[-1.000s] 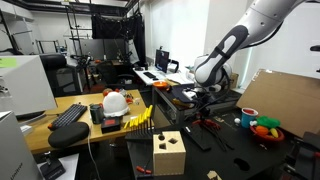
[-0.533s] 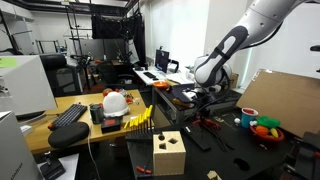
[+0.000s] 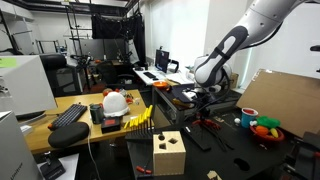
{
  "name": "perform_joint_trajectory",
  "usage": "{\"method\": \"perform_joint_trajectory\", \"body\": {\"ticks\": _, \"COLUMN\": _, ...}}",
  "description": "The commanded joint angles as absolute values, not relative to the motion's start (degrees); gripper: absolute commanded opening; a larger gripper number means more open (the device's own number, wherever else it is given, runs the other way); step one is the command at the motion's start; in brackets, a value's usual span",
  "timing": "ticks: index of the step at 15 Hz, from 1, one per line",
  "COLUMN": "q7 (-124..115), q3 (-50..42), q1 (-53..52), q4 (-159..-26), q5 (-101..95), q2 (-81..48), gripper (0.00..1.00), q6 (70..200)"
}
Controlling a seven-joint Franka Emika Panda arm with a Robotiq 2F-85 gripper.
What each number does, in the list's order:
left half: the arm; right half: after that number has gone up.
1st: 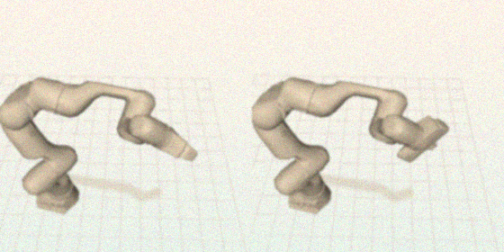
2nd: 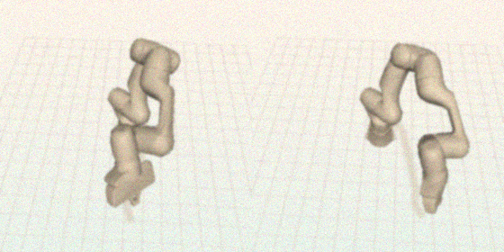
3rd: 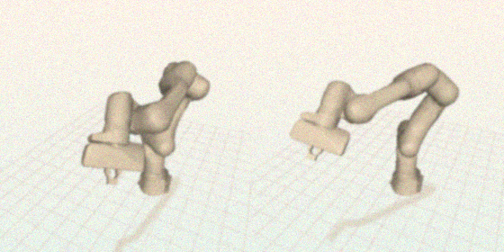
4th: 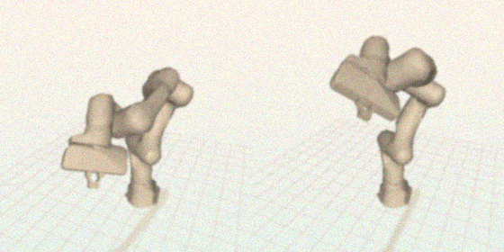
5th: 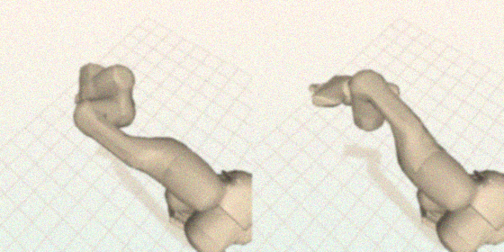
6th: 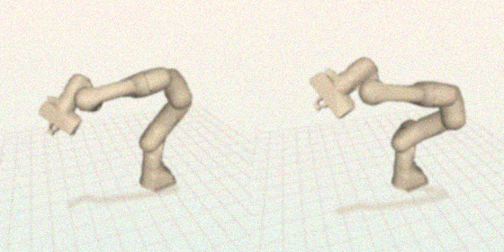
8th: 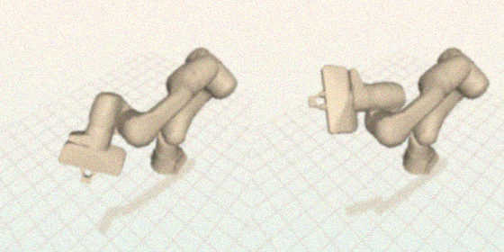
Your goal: Move the red object to the next hole
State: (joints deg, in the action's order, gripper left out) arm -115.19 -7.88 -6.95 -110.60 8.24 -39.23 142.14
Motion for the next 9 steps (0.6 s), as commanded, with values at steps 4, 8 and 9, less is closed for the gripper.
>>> {"method": "perform_joint_trajectory", "body": {"ticks": 4, "q7": -117.16, "q3": -7.75, "q1": -7.1, "q4": -111.0, "q5": 8.93, "q2": -38.36, "gripper": 0.02, "q6": 141.95}}
{"method": "perform_joint_trajectory", "body": {"ticks": 8, "q7": -117.18, "q3": -7.77, "q1": -7.24, "q4": -111.44, "q5": 8.84, "q2": -37.97, "gripper": 0.02, "q6": 141.89}}
{"method": "perform_joint_trajectory", "body": {"ticks": 9, "q7": -117.14, "q3": -7.7, "q1": -7.22, "q4": -111.7, "q5": 8.93, "q2": -37.79, "gripper": 0.02, "q6": 141.93}}
